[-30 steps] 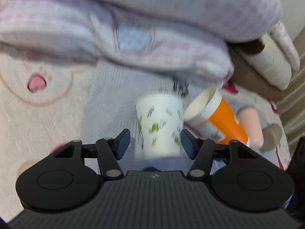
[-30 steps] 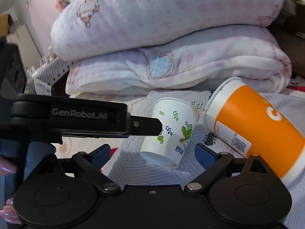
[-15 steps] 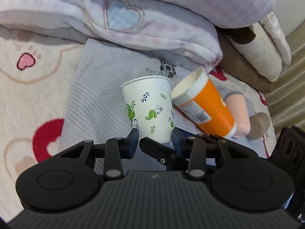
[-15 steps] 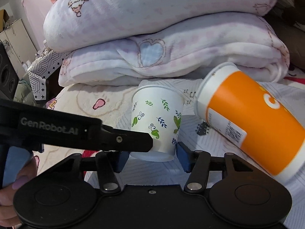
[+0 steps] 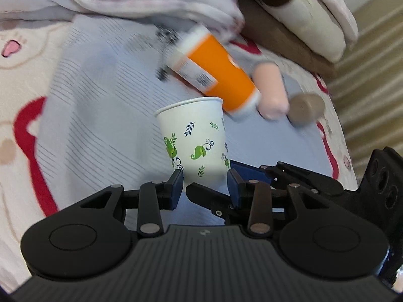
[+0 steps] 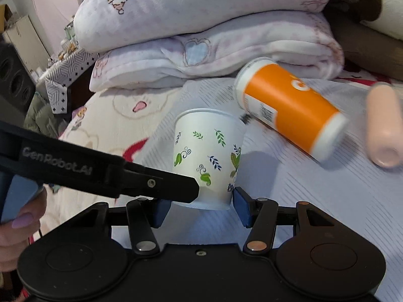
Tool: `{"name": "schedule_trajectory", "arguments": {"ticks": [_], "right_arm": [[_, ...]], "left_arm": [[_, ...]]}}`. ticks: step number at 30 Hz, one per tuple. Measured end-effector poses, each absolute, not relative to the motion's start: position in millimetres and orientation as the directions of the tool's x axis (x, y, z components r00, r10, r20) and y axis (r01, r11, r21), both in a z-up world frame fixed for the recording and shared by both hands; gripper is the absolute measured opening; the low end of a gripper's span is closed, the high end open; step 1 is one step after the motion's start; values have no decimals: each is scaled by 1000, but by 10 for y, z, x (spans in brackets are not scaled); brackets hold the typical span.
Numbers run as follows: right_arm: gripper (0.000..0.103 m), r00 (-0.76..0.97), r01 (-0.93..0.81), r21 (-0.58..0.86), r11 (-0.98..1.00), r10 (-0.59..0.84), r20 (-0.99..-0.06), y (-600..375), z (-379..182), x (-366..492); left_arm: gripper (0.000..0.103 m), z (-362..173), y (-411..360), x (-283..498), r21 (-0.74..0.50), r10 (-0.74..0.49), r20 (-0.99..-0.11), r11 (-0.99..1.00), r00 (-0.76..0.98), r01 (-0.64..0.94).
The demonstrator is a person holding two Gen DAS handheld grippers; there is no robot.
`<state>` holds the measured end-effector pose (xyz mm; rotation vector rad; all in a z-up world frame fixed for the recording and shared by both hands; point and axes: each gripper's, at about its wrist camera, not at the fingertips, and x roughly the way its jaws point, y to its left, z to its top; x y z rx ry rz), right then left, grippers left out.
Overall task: Flip cup upright
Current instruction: 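Rotate the left gripper to turn the white cup upright, opening up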
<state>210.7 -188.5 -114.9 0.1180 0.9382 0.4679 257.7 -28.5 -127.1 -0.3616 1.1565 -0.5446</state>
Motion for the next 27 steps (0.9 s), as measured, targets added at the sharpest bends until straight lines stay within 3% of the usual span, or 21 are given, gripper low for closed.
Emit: {"name": "schedule_trajectory", "arguments": {"ticks": [10, 17, 23, 27], "right_arm": [[60, 422, -179, 280, 943, 331, -844, -2273, -1098, 1581], [61, 423, -172, 333, 927, 375, -825, -2485, -1220, 1504], [81, 393, -228, 365, 903, 428, -814, -2548, -1179, 1514], [85, 389, -223, 376, 900, 435, -812, -2635, -1133, 1595]], "left_arm": [[37, -1408, -771, 2283, -564, -620, -768, 774, 160, 288], [40, -1432, -875, 2248, -551, -629, -764, 752, 145, 361], [52, -1371, -841, 2316, -573, -672, -725, 709, 148, 412], [55, -1393, -792, 2388, -578, -681, -709, 711, 186, 401]]}}
